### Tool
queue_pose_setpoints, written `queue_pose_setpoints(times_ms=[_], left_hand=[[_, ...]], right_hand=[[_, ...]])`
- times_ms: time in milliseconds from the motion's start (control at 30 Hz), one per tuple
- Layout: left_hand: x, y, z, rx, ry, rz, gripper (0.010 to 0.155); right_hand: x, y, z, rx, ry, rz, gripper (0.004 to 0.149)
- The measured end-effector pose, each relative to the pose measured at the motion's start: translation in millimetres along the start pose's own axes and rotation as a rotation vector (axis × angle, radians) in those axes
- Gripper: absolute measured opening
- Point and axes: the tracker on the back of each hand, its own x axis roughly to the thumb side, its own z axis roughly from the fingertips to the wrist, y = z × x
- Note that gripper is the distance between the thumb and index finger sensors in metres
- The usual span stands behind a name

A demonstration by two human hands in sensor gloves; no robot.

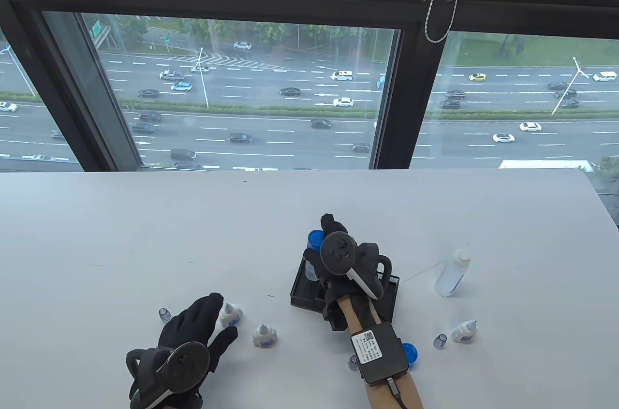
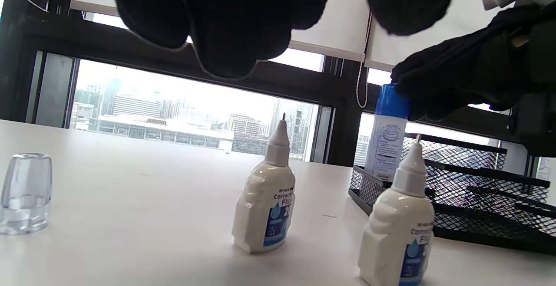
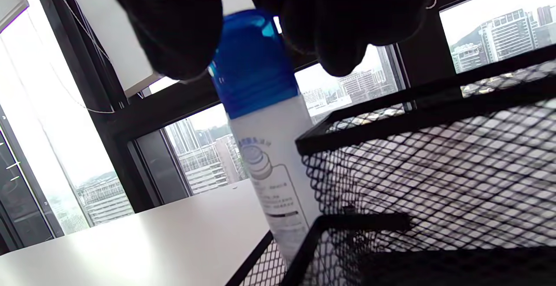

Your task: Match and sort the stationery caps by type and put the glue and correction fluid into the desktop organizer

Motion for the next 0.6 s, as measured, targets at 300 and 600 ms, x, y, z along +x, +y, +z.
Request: queue_pose_setpoints(times_ms=[300, 600], left_hand=[[6.6, 6.2, 3.0, 0.012, -0.019, 0.060, 0.070], [8.1, 1.8, 2.4, -0.010, -0.022, 0.045, 0.070]], right_hand=[[-43.1, -76.7, 19.8, -0.195, 0.166, 0.008, 0.074], [-140.9, -92.8, 42.9, -0.114, 0.469, 0.261, 0.079]])
